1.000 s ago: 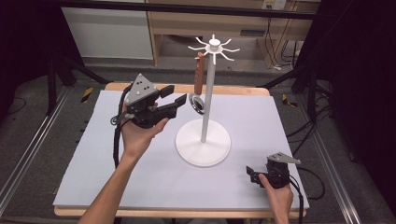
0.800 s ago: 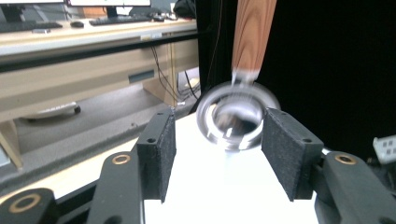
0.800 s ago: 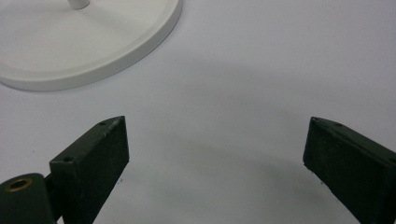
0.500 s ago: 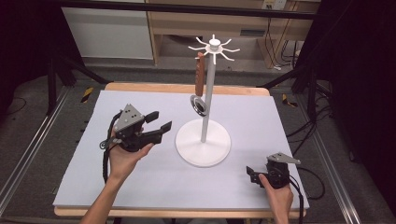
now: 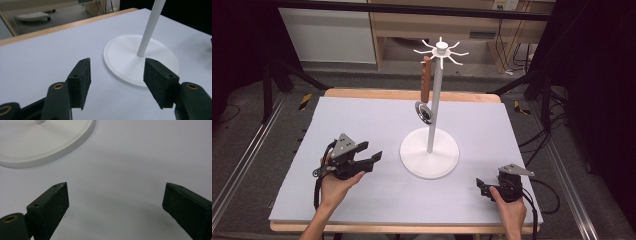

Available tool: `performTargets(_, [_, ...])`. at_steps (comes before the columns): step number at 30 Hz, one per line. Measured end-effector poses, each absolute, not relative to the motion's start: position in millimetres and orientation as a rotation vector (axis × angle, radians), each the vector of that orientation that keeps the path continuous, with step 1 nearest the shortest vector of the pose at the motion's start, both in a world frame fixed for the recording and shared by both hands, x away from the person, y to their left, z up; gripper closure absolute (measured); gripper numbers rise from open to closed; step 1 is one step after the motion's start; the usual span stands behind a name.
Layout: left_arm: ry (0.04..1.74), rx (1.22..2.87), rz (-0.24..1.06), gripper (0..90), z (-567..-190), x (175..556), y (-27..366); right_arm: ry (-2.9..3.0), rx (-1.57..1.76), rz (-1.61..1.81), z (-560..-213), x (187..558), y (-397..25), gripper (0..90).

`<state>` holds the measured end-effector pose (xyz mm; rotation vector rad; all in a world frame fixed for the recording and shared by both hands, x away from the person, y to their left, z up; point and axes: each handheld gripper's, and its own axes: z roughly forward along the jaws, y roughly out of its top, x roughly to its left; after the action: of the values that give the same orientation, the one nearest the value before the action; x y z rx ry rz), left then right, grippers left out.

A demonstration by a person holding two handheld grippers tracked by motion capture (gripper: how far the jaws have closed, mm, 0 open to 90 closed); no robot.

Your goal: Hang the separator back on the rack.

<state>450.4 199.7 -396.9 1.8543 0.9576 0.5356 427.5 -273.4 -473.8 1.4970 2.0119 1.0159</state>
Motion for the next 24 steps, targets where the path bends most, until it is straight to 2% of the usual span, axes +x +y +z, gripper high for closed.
performTargets(13, [1.120, 1.884, 0.557, 36.0, -442, 445, 243, 2.001, 1.527, 0.966, -479, 427, -282, 7.1])
performTargets(24, [1.227, 1.879, 0.634, 34.7, -454, 450, 272, 1.975, 1.577, 0.937, -483, 427, -293, 7.0])
